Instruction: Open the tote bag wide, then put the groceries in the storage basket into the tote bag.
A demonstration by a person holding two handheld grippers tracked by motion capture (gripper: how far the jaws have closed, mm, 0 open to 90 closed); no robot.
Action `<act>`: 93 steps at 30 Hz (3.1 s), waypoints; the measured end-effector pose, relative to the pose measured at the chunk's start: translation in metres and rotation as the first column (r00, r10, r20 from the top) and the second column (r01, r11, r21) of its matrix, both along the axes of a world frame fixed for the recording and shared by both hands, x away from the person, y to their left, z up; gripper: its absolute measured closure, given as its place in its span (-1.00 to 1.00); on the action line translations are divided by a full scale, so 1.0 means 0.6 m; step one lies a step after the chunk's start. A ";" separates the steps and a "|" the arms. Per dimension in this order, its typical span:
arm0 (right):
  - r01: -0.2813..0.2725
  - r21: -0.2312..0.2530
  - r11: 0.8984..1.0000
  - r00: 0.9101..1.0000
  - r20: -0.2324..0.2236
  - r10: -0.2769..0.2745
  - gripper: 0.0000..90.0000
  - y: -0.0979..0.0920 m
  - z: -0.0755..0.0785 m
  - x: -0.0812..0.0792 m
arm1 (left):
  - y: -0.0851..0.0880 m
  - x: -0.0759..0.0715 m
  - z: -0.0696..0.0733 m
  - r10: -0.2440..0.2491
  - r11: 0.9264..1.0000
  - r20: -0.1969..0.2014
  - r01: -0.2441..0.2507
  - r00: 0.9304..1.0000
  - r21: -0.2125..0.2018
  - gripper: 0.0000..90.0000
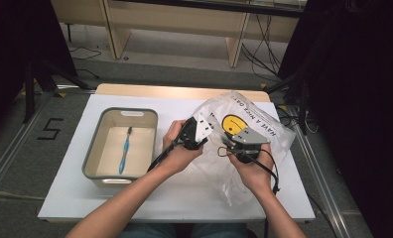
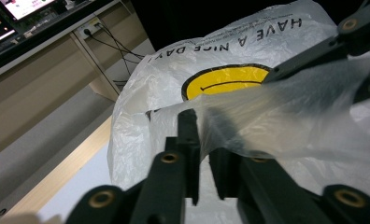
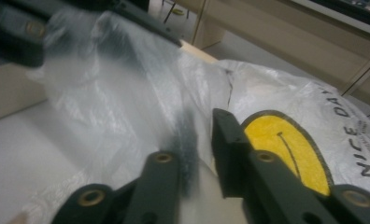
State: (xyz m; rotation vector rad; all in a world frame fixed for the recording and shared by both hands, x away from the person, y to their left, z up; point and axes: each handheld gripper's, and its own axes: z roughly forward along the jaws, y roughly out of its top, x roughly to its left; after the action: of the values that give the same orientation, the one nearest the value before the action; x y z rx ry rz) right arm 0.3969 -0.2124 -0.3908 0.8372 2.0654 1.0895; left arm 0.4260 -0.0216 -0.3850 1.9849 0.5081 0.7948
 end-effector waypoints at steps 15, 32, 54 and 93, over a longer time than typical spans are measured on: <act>0.052 0.061 0.997 0.999 0.010 -0.053 1.00 -0.006 0.009 0.000 | 0.058 -0.071 -0.017 0.000 1.000 -0.149 0.000 0.989 -0.002 -0.39; 0.056 0.070 0.996 0.998 0.017 -0.058 1.00 -0.005 0.010 -0.001 | 0.163 -0.133 -0.052 0.049 0.998 -0.196 -0.055 0.979 -0.026 -0.46; 0.062 0.077 0.995 0.998 0.014 -0.063 1.00 -0.006 0.012 -0.002 | 0.181 -0.134 -0.056 0.081 0.995 -0.217 -0.092 0.973 -0.041 -0.44; 0.071 0.093 0.993 0.997 0.007 -0.072 1.00 -0.008 0.012 0.003 | 0.205 -0.122 -0.046 0.126 0.987 -0.246 -0.146 0.961 -0.066 -0.44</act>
State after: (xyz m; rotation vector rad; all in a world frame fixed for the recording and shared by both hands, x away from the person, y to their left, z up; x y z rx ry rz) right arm 0.3986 -0.2170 -0.3835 0.9415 1.9734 1.1556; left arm 0.3528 0.1017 -0.4127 1.9948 0.8154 0.6066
